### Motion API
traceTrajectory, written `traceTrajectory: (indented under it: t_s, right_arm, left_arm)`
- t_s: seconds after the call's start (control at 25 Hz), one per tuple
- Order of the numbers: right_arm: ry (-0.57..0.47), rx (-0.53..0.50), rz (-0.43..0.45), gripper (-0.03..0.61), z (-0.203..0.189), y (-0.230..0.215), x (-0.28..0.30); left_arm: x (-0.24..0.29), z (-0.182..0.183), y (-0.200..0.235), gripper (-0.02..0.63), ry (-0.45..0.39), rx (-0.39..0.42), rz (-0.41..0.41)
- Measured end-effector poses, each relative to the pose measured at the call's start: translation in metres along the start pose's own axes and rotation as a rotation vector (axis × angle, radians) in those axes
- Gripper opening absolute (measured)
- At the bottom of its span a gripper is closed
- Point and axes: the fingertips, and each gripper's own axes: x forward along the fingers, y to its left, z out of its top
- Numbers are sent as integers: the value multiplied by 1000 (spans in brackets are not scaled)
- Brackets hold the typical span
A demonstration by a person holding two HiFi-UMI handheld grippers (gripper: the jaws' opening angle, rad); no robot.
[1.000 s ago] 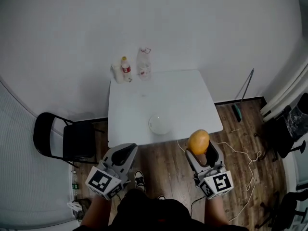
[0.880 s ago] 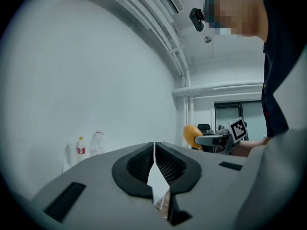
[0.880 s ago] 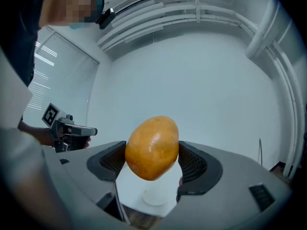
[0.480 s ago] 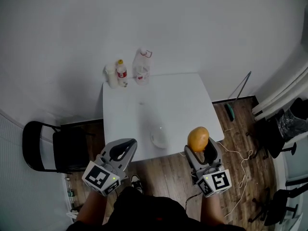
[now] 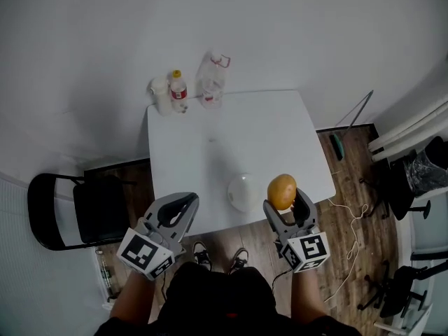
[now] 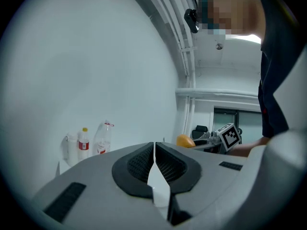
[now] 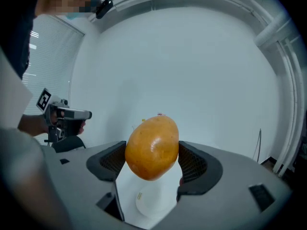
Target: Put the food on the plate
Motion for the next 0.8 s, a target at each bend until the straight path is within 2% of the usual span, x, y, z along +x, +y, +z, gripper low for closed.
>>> traceTrajectory:
  t_s: [0.2,0.4,0.64,0.8]
  right_arm:
    - [175,-59,52,354,-74,-13,45]
    - [348,-56,116,354,-150,-13,78]
    - [498,-82,137,354,-212,-13,105]
    - [548,-86,124,355,-236,-18,116]
  left_arm:
    - [8,-12,1,31,26,2,46]
    - [6,-28,2,31,64,-31,121]
    - [0,-39,3,31,87,-58,182]
    - [-6,-44,6,31,103,-58,200]
